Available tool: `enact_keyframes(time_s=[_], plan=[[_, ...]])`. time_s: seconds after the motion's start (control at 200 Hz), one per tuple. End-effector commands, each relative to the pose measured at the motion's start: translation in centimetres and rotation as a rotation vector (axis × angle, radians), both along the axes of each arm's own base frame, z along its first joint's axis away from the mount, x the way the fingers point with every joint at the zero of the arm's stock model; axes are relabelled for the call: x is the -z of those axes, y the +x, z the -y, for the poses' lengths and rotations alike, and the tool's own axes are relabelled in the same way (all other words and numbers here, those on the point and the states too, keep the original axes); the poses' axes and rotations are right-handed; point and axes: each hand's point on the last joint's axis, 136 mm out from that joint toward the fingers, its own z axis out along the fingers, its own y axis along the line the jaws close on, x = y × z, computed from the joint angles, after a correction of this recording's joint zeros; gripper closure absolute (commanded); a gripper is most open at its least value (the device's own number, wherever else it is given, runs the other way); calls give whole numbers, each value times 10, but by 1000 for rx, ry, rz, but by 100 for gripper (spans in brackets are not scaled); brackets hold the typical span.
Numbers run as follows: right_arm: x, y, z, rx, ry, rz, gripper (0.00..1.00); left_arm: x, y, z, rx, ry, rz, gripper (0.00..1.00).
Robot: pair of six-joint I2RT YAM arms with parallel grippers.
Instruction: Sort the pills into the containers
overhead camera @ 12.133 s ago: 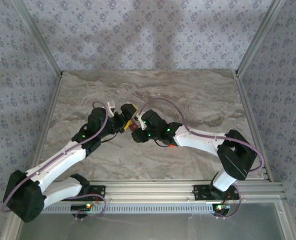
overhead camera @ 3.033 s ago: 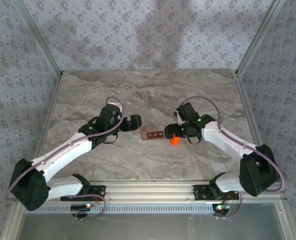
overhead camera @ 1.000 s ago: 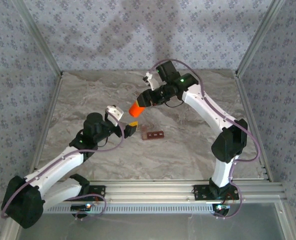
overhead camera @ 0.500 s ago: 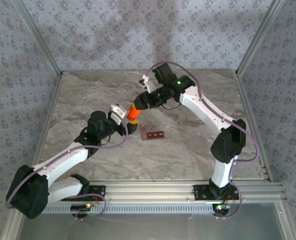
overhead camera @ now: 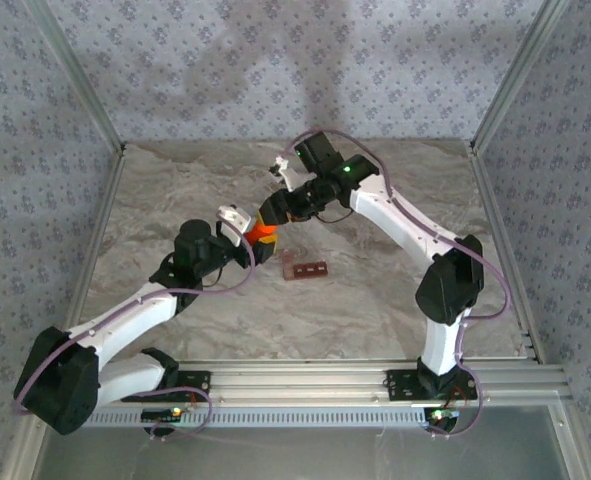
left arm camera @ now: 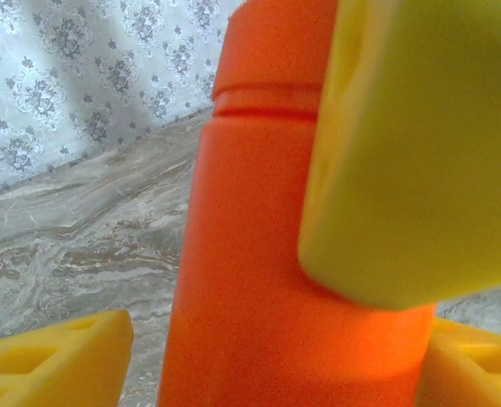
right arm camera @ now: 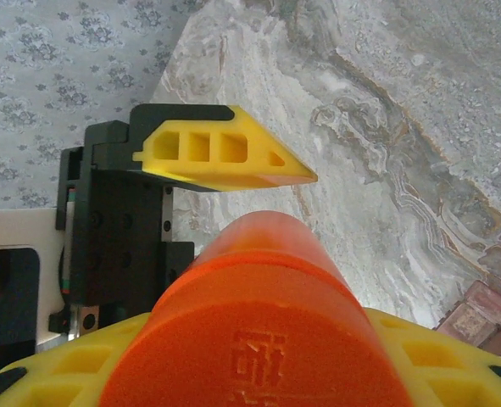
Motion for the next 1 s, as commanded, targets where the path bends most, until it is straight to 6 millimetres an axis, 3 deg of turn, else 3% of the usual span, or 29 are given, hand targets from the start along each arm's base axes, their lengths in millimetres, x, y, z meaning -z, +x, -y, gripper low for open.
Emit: enact_keyframes(time_s=[0.0, 0.07, 0.19, 0.57, 0.69, 0.87, 0.995], plan=[[-2, -5, -6, -17, 23, -15, 64, -21, 3, 6, 25, -43, 38, 28], [-3, -6, -7, -19, 24, -16, 64, -19, 3, 7, 32, -39, 29, 34], [-3, -6, -7, -18, 25, -18, 64, -15, 2, 7, 34, -39, 15, 35], [-3, -7, -8, -17, 27, -26, 64, -5, 4, 4, 10, -28, -10, 23], [-4, -7, -8, -17, 28, -22, 64, -2, 5, 5, 13, -26, -22, 35], [1, -8, -7, -17, 21, -34, 64, -3, 4, 4, 10, -25, -21, 60], [0, -6, -3, -5, 18, -33, 57, -8, 5, 2, -1, -34, -12, 72]])
